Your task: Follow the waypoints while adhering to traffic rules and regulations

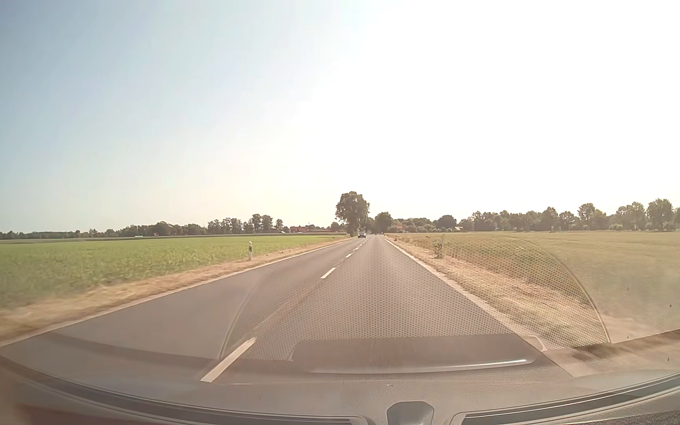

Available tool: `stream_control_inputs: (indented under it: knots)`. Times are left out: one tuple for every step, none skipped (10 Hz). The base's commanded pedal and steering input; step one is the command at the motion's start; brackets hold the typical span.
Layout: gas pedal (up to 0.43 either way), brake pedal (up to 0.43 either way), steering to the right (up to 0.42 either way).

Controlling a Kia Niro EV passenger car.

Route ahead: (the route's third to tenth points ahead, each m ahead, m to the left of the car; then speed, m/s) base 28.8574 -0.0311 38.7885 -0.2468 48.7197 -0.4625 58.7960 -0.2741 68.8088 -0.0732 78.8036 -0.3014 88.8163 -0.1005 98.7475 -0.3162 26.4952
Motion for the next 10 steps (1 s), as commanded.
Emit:
stream_control_inputs:
  knots:
    - [0.37, 0.006, 0.004]
    - [0.37, 0.006, 0.004]
    - [0.37, 0.006, 0.004]
    - [0.37, 0.006, 0.005]
    - [0.37, 0.006, 0.005]
    - [0.37, 0.006, 0.005]
    - [0.37, 0.006, 0.005]
    - [0.37, 0.006, 0.005]
    - [0.37, 0.006, 0.005]
    - [0.37, 0.006, 0.004]
